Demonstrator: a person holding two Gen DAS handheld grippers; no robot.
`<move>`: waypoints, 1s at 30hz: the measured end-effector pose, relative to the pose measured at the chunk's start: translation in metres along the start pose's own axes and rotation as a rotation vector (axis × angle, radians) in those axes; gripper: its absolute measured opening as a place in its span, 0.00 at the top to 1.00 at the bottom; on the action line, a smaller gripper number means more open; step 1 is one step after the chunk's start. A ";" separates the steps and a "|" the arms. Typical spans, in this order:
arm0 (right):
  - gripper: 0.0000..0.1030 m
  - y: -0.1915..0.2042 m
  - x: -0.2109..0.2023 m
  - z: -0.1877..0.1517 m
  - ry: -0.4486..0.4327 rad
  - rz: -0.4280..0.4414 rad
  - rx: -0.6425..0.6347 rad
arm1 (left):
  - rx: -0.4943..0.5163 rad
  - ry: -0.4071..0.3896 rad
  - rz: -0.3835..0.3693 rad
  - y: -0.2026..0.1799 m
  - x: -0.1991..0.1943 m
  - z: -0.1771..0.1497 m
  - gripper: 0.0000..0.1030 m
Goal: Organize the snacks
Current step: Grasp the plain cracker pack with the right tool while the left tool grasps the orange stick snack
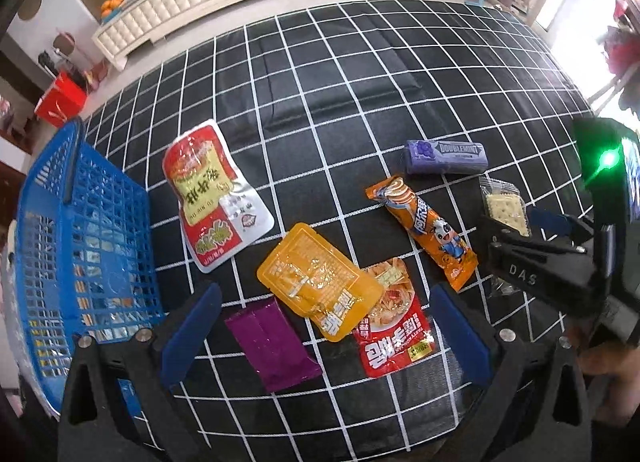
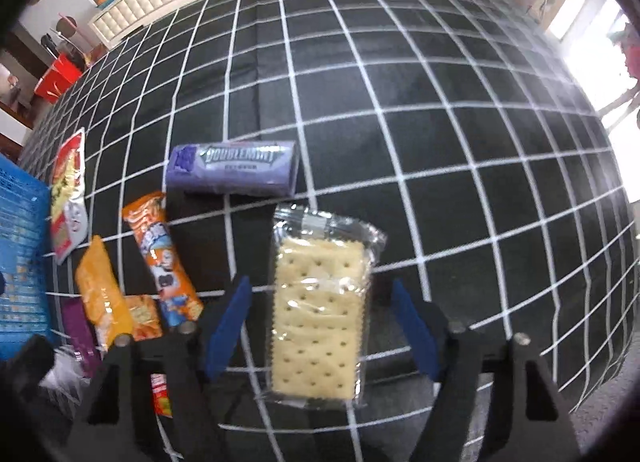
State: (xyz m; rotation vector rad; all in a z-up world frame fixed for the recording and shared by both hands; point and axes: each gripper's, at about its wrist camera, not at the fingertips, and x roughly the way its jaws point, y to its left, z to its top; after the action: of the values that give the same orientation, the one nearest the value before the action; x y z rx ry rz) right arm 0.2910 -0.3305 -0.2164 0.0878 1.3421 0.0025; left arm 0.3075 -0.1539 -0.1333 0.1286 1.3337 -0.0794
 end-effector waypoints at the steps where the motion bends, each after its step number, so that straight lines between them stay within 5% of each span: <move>1: 0.37 0.001 -0.001 -0.003 -0.009 -0.018 -0.010 | -0.005 0.000 -0.008 0.001 0.000 0.000 0.00; 2: 0.48 0.001 -0.002 -0.004 -0.019 -0.019 -0.016 | -0.011 0.000 -0.016 0.001 0.000 0.000 0.00; 5: 0.52 -0.006 -0.009 -0.011 -0.035 0.046 0.001 | -0.026 0.001 -0.061 -0.001 -0.002 -0.001 0.00; 18: 0.53 -0.025 -0.072 -0.023 -0.178 0.106 0.033 | -0.109 0.045 -0.205 -0.031 0.019 0.009 0.03; 21: 0.53 -0.023 -0.071 -0.020 -0.183 0.098 0.041 | -0.126 0.072 -0.183 -0.035 0.035 0.015 0.16; 25: 0.53 -0.029 -0.062 -0.019 -0.176 0.099 0.038 | -0.159 0.104 -0.204 -0.039 0.054 0.022 0.21; 30: 0.53 -0.035 -0.047 -0.020 -0.146 0.108 0.042 | -0.139 0.109 -0.145 -0.050 0.073 0.032 0.27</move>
State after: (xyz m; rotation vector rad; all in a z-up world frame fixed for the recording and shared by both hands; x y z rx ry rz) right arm 0.2595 -0.3669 -0.1773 0.1927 1.1905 0.0577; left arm 0.3486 -0.2069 -0.1989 -0.0827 1.4517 -0.1026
